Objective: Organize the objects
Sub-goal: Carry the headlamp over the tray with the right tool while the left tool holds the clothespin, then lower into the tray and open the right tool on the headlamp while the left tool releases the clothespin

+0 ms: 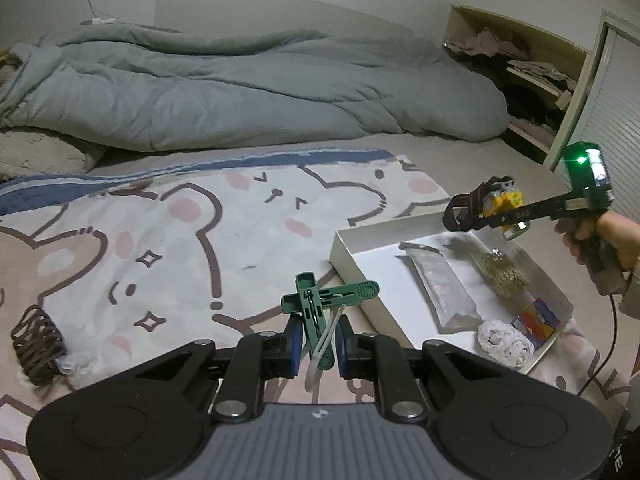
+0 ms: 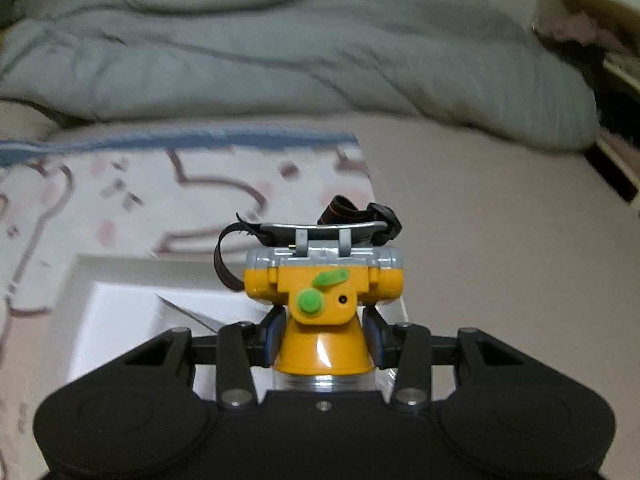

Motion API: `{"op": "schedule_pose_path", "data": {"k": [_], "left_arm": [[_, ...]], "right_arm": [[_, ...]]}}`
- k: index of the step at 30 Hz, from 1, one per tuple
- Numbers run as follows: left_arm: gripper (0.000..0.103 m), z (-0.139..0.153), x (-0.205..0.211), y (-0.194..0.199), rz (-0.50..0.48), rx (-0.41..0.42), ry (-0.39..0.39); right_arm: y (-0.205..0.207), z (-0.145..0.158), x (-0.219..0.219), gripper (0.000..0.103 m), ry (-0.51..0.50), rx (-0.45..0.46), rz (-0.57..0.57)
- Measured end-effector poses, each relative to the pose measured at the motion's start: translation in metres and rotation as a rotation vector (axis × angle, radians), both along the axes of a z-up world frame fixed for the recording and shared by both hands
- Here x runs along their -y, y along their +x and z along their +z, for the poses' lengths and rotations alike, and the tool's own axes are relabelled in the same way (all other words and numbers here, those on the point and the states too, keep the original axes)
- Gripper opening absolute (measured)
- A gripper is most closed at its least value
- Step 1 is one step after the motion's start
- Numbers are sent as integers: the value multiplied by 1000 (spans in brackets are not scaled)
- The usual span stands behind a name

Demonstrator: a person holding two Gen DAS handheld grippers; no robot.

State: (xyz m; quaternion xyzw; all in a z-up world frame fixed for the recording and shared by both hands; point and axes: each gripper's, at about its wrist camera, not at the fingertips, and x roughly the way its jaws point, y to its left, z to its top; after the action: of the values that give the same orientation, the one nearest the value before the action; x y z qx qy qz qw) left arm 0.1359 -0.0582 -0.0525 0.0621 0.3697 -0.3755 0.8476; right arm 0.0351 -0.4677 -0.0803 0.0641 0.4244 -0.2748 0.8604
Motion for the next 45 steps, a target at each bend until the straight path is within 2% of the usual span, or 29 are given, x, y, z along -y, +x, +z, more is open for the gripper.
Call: {"op": "schedule_pose_path", "data": {"k": [4, 9, 11, 13, 15, 16, 20, 23, 24, 26, 29, 34, 38, 41, 42, 43, 44, 45], "left_arm": [[18, -1, 12, -1, -41, -9, -5], [18, -1, 30, -4, -84, -17, -17], [18, -2, 37, -5, -97, -22, -17], [18, -3, 44, -5, -106, -28, -14], [18, -5, 53, -3, -115, -37, -18], [18, -6, 58, -2, -120, -44, -21], [18, -9, 85, -1, -158, -48, -41], [18, -12, 112, -4, -185, -62, -66], [18, -14, 121, -5, -189, -68, -74], [18, -18, 140, -6, -189, -88, -83], [18, -27, 169, -12, -204, -108, -71], [18, -41, 216, -26, -287, -98, -18], [18, -50, 238, -27, -246, -194, -70], [19, -57, 251, -31, -225, -223, -94], [28, -58, 255, -32, -220, -227, -93], [49, -60, 257, -33, -216, -239, -83], [56, -62, 258, -33, -209, -246, -72], [57, -62, 257, -34, -208, -243, -66]], "right_arm": [[4, -21, 13, 43, 9, -65, 37], [16, -36, 21, 43, 21, 34, 51], [23, -48, 21, 43, -4, 52, 51], [27, -63, 22, 43, -27, 26, 57], [25, -78, 23, 44, -9, -40, 69], [22, -79, 23, 45, -12, -40, 76], [6, -72, 31, 45, 93, -77, 61], [-3, -71, 36, 46, 119, -52, 32], [-7, -68, 38, 57, 126, -22, 19], [-13, -59, 41, 71, 135, 36, -3], [-19, -40, 42, 71, 126, 83, 1], [-29, -21, 39, 72, 112, 124, 19], [-33, -19, 37, 72, 124, 124, 33], [-35, -19, 36, 72, 124, 115, 43], [-35, -19, 37, 72, 122, 112, 41], [-37, -19, 37, 72, 120, 109, 37], [-38, -19, 37, 72, 121, 106, 35], [-40, -18, 36, 72, 121, 103, 36]]}}
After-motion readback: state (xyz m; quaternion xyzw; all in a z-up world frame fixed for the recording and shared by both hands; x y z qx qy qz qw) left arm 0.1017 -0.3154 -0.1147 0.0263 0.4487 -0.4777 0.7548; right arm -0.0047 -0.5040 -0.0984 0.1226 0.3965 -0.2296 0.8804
